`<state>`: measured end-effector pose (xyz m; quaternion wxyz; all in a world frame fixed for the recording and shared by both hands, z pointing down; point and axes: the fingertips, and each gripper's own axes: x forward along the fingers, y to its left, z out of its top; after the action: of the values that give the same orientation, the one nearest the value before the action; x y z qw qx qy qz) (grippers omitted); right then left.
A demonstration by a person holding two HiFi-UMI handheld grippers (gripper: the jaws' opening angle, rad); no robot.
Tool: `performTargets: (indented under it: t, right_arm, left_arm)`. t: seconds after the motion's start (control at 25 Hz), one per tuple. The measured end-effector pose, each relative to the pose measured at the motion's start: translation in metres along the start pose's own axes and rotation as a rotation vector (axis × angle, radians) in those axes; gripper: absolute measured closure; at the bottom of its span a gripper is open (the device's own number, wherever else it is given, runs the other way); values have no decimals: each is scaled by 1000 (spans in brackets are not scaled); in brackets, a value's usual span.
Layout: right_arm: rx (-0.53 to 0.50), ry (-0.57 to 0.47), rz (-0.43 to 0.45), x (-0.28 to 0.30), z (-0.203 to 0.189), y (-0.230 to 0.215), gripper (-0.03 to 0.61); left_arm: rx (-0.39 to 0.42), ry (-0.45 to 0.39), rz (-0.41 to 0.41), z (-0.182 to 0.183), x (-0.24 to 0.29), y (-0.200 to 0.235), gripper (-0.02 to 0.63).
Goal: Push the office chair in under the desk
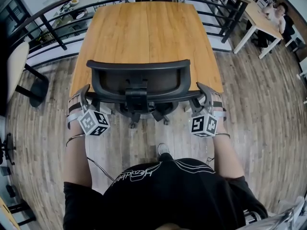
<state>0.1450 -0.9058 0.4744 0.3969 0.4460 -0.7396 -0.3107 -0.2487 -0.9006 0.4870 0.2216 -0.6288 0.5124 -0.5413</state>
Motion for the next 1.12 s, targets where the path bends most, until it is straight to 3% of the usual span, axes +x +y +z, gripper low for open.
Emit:
performTargets:
  t: [0.36,0.56,0.72,0.84,1.0,1.12]
  right_arm:
    - [-12,-8,1,5,-6,6,330]
    - [-17,13,15,11,0,4,330]
    - [-19,33,3,-6,1,0,315]
    - [37,12,-11,-32,4,2,310]
    - [201,0,12,-68,12,7,310]
    - [378,-43,82,-100,30,17,311]
  left_arm:
    - [-11,-8,11,-1,6,-8,383]
    - [-29,-31,-77,-3,9,-4,377]
    - [-109,-61,-118,-8,-5,-1,331]
    - [-215,-95,-119,-14,-33,0,331]
    - [-382,-169,-131,-17,-77,5,331]
    - [-496,-285,-199,8,-117,-2,333]
